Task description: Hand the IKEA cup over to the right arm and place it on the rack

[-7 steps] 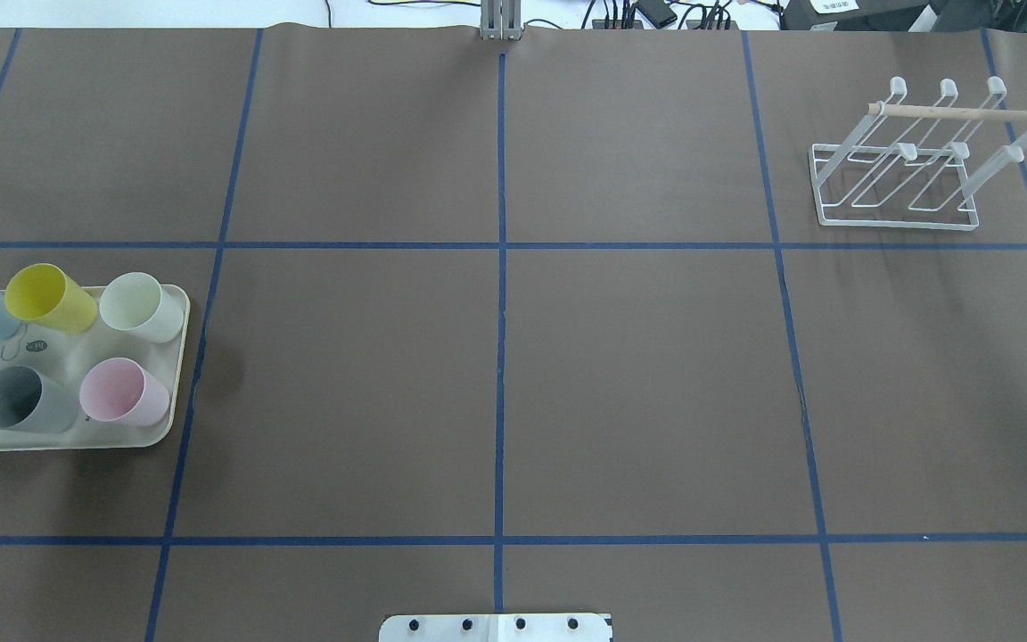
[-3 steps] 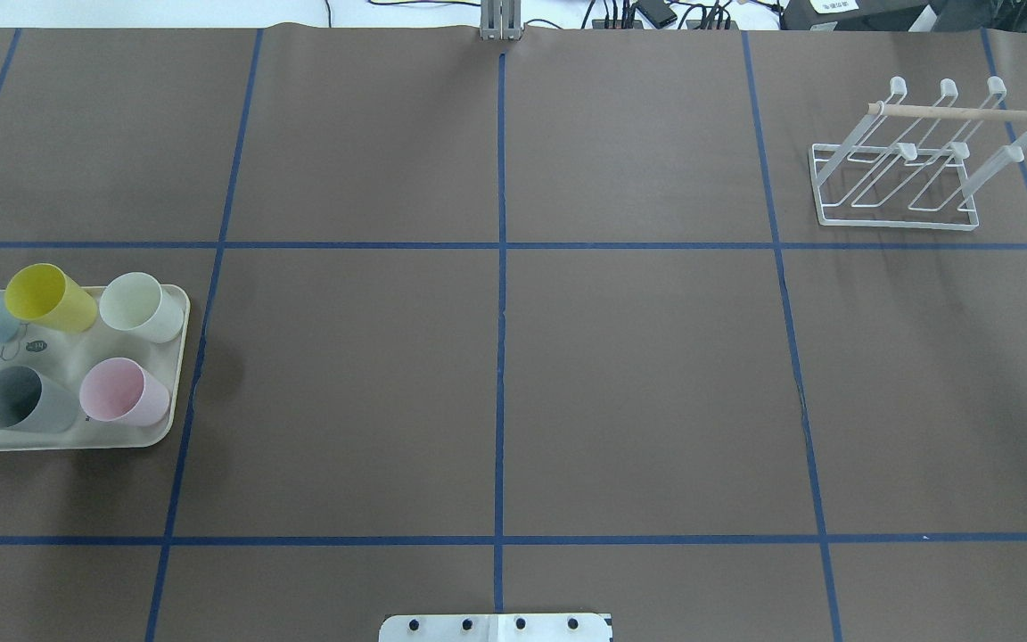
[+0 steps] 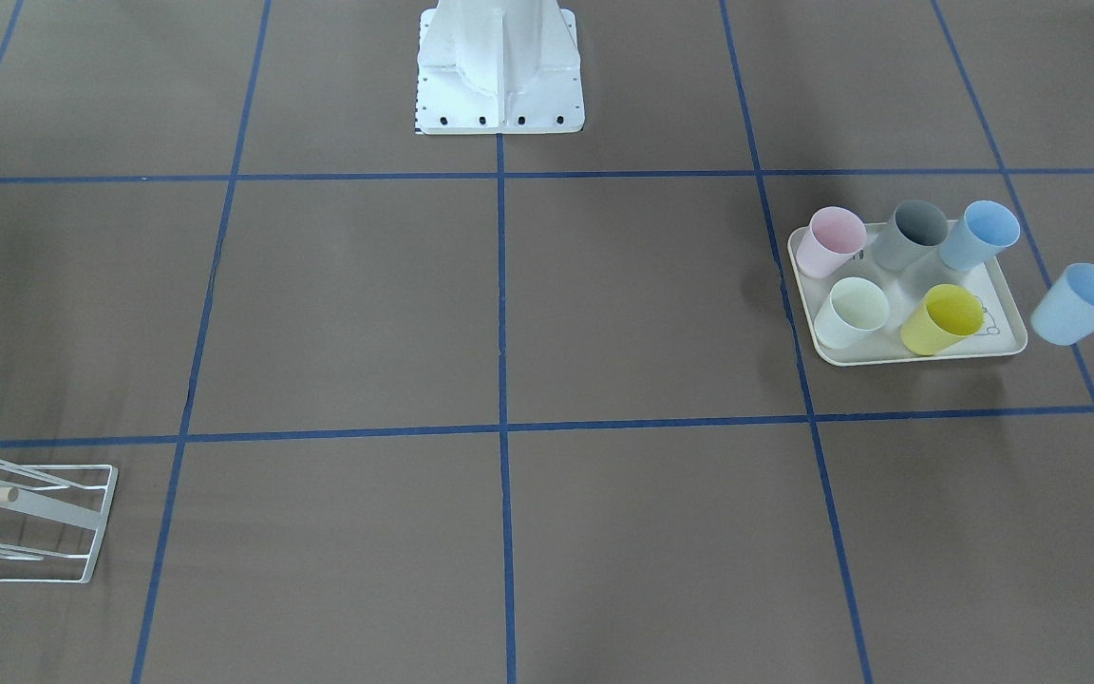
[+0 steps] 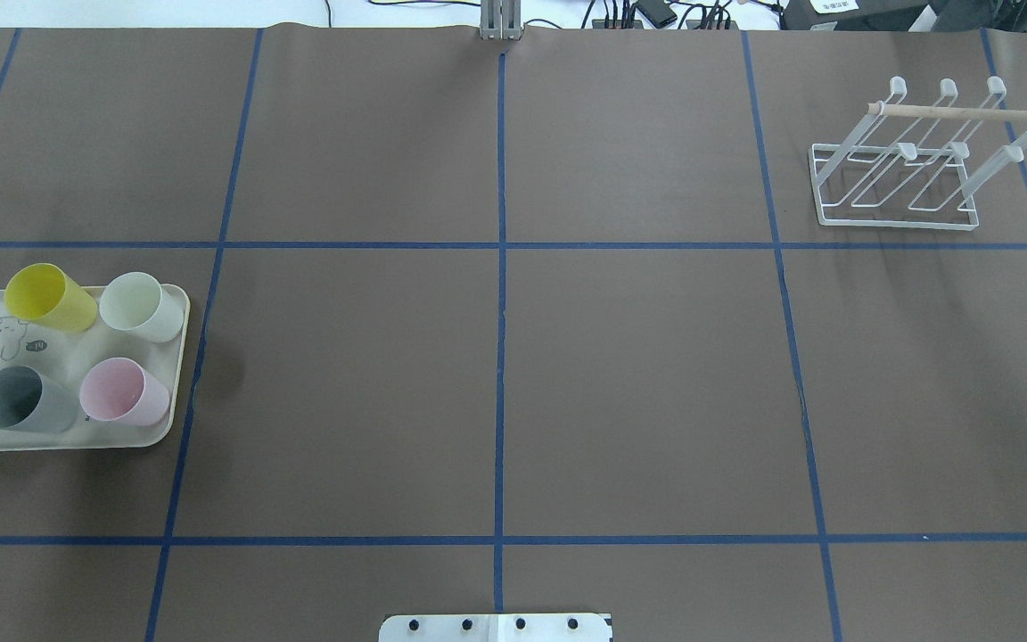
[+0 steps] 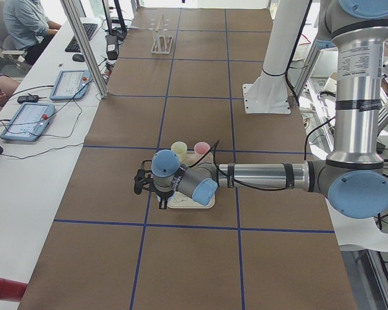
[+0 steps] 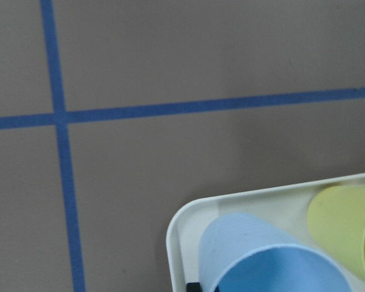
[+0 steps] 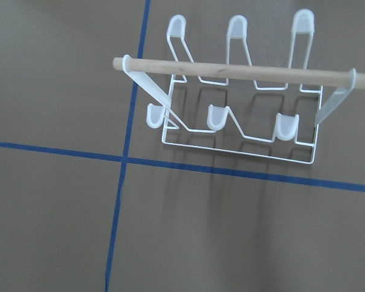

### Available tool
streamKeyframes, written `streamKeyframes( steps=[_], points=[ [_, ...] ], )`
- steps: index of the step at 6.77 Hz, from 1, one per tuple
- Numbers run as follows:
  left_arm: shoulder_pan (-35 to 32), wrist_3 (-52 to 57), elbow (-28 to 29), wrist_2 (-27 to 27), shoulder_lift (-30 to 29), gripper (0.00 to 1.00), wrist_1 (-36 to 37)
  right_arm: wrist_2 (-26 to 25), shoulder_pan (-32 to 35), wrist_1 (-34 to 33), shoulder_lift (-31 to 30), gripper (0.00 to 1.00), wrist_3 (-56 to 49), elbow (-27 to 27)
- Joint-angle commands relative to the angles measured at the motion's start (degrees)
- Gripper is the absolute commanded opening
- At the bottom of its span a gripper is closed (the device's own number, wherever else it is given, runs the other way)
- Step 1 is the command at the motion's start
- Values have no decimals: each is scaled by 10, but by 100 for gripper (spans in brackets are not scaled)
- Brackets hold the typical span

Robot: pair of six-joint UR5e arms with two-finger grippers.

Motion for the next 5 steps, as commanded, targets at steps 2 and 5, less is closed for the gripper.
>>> streamKeyframes(
  steps=[2,5],
  points=[
    [-83,-10,-23,100,-60,0,39,-9,-60,-1,97,100,78,-8],
    [-44,-260,-106,102,-78,0,41,-89,-163,7,210,99,243,-21]
  ],
)
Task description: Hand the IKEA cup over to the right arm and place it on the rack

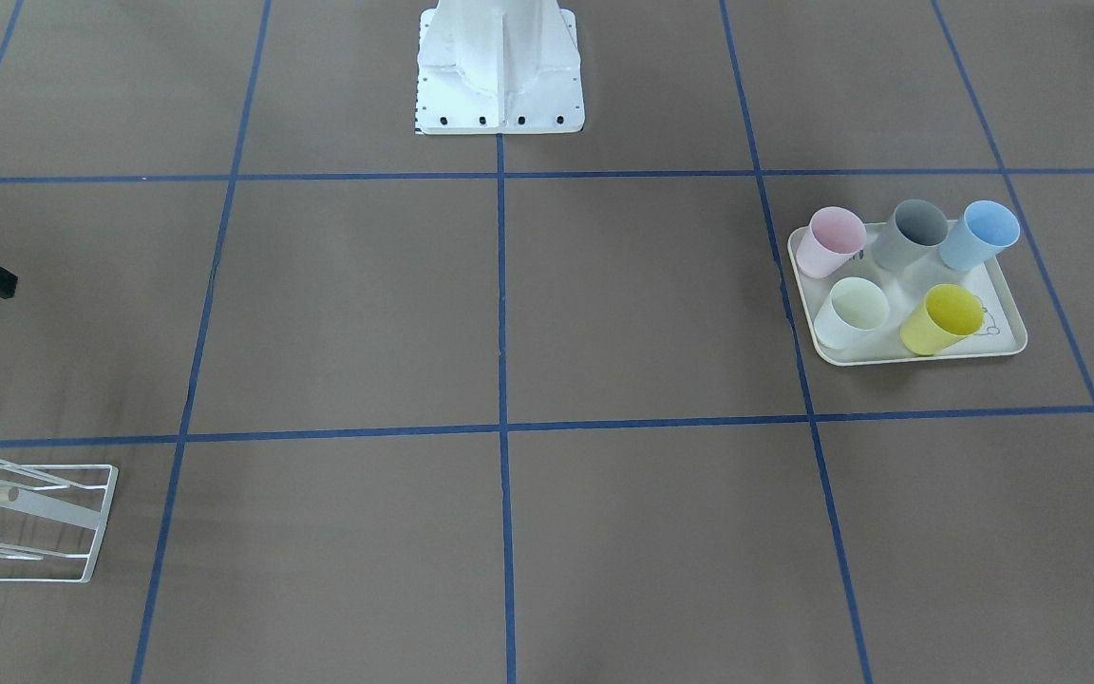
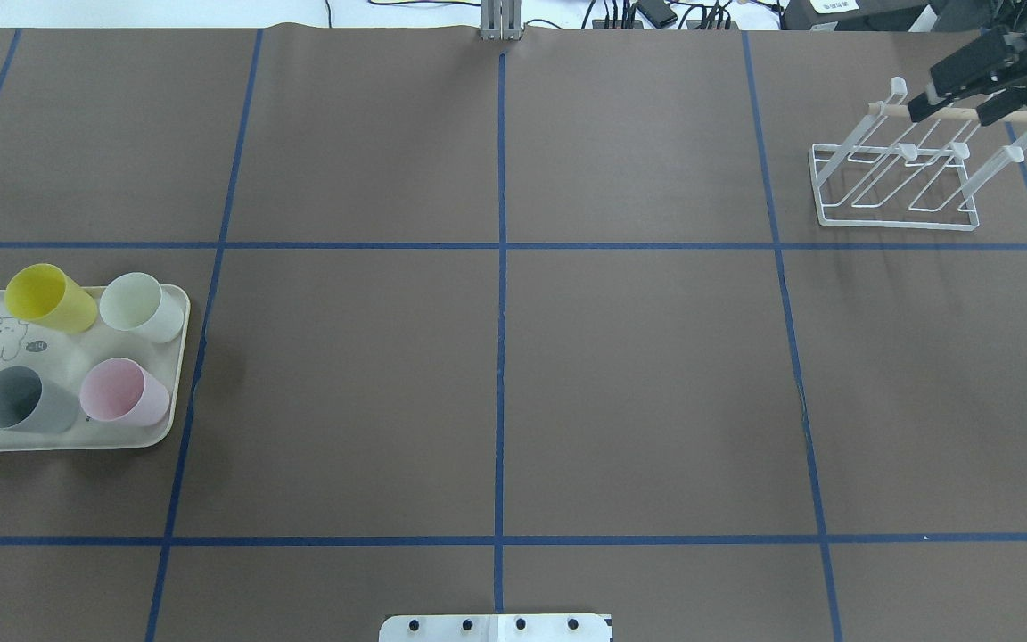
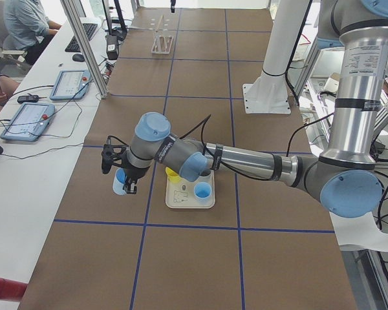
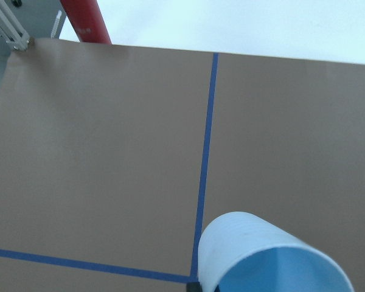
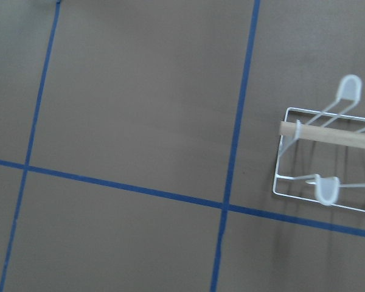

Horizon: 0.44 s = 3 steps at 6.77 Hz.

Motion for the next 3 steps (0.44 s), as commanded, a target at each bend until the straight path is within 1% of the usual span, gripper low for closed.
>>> streamKeyframes(
  steps=[1,2,3],
  points=[
    [68,-206,-64,3,-13,0,-2,-41,-49,3,80,99,102,-13],
    [110,-309,-99,4,-13,0,-11,-43,-60,31,108,99,146,-25],
    [162,-428,-121,29,-13,0,-67,-52,-78,89,117,99,199,-34]
  ],
)
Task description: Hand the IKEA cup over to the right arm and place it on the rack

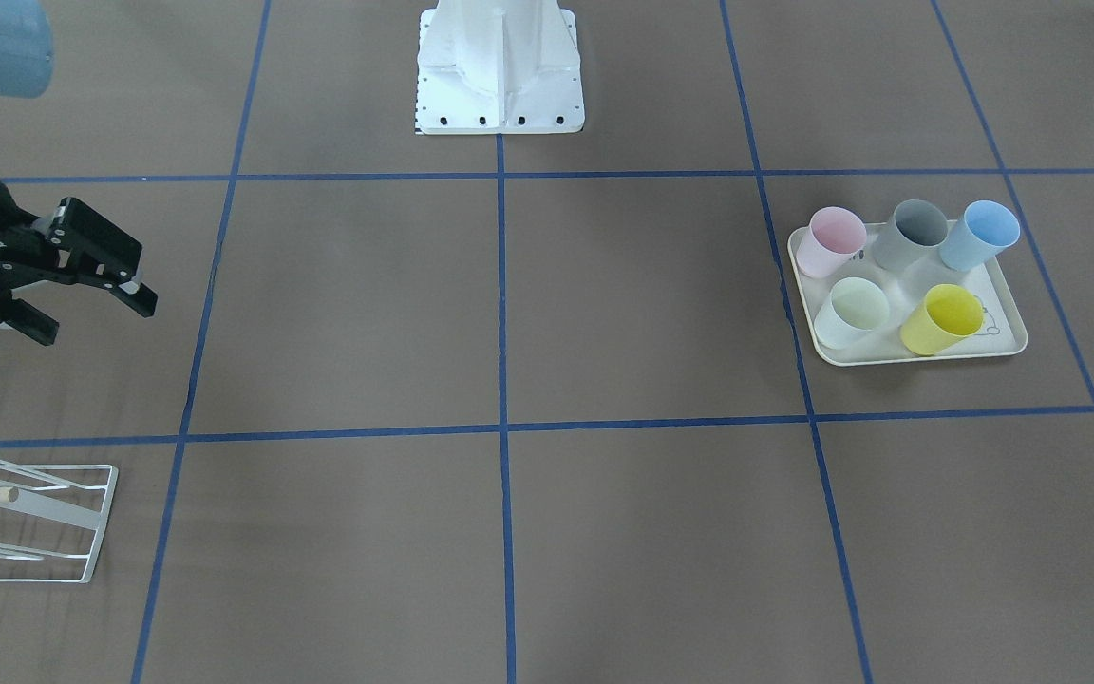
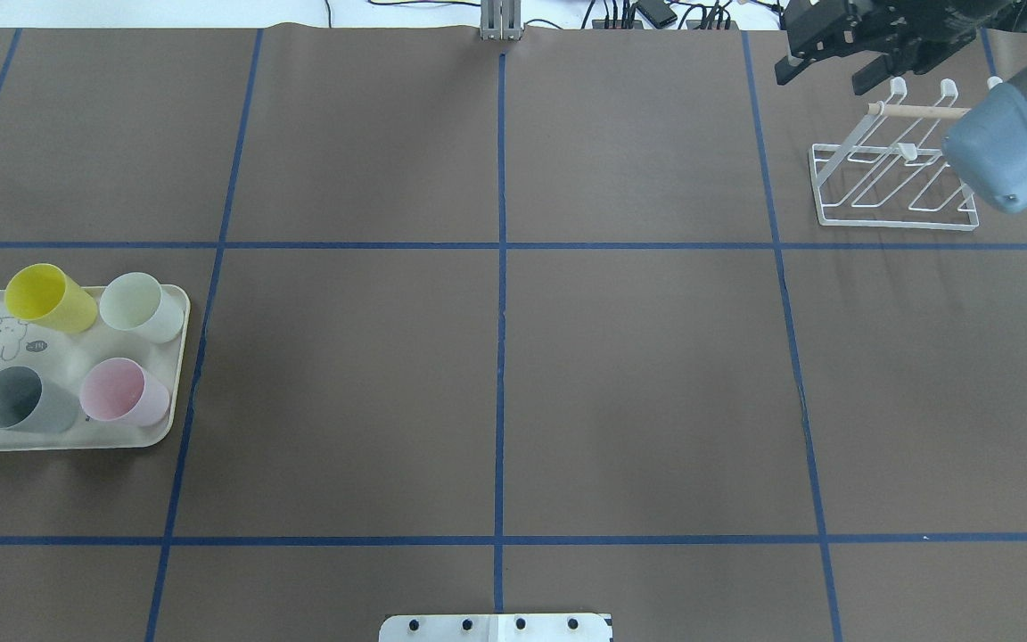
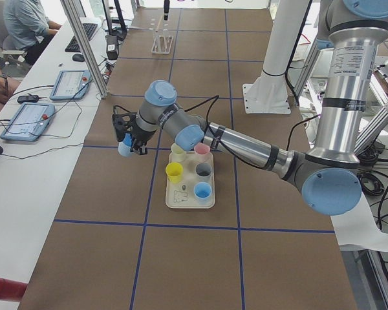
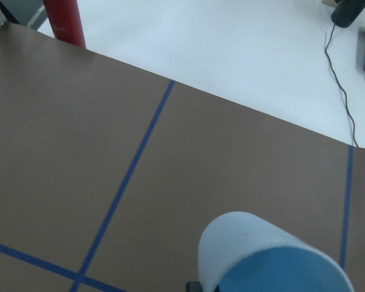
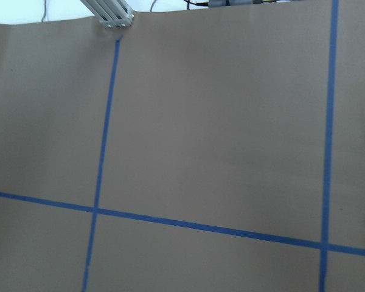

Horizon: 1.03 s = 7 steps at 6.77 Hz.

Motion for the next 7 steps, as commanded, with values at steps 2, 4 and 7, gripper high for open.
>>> streamKeyframes(
  steps=[2,4,7],
  points=[
    [157,-281,-43,89,-1,0,-122,-127,-77,163,21,99,159,-10],
    [221,-424,-42,144,-8,0,-255,-258,-153,302,20,99,308,-12],
    [273,-579,-40,214,-92,0,-300,-378,-237,454,22,99,454,-15]
  ],
)
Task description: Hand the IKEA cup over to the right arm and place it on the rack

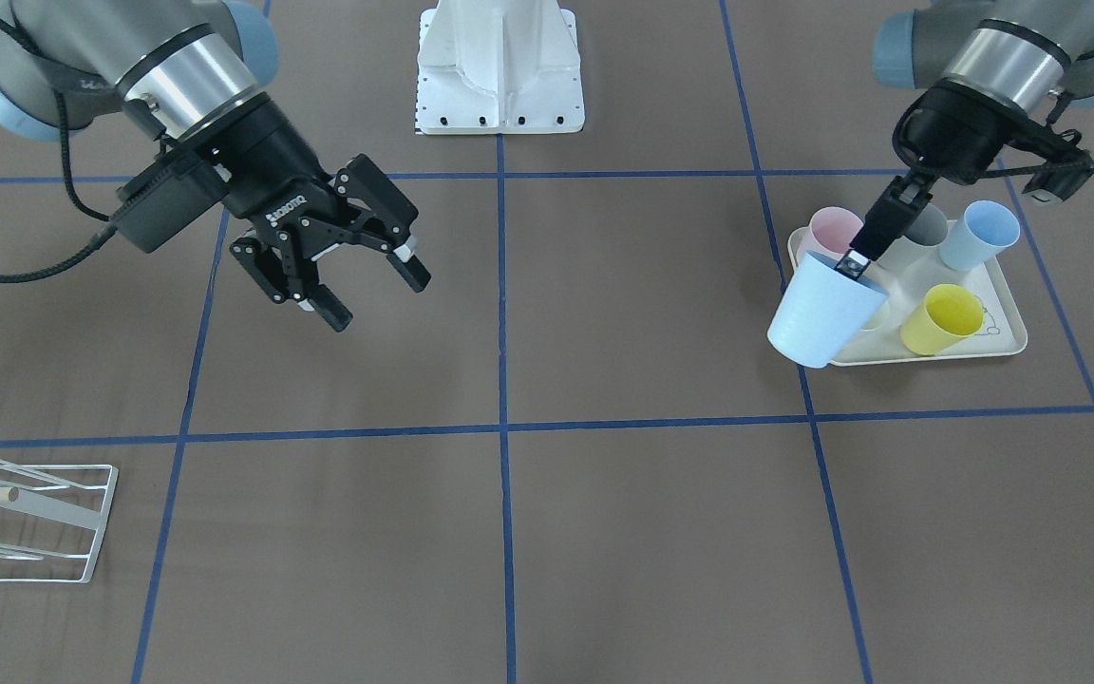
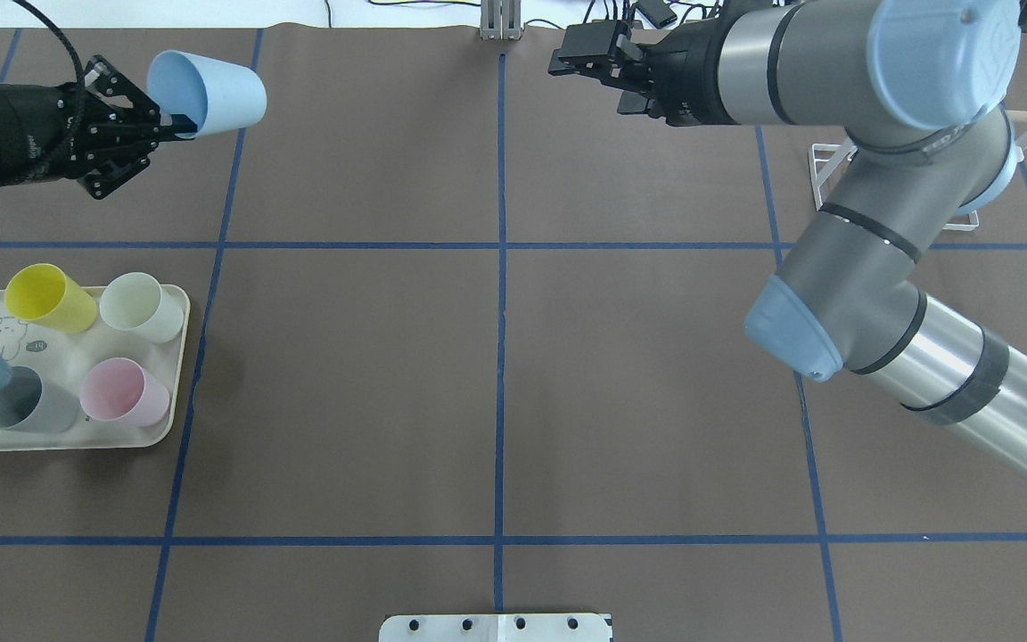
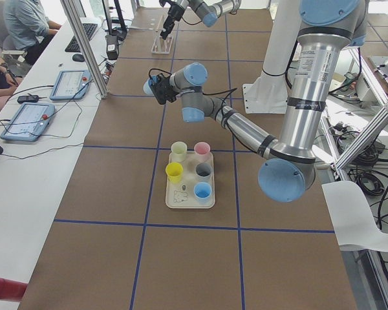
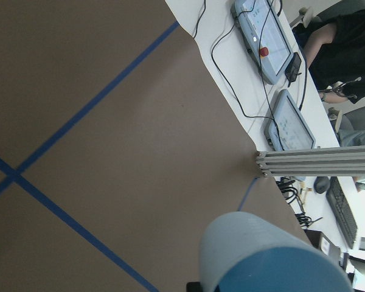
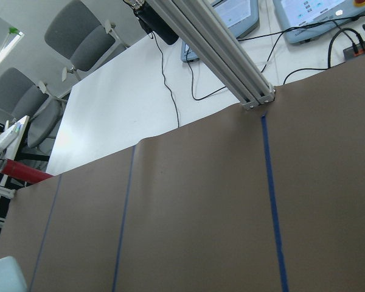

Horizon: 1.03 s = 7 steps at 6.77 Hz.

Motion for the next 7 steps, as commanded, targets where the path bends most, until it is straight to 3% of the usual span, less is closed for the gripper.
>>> streamKeyframes(
  steps=[1,5,7],
  points=[
    [44,-114,7,58,-41,0,-74,-64,-46,109,10,99,92,-8],
    [56,-285,53,154,-50,0,-329,-124,-75,240,62,99,192,-57],
    [85,-301,82,200,-74,0,-371,-155,-83,260,84,99,206,-67]
  ],
)
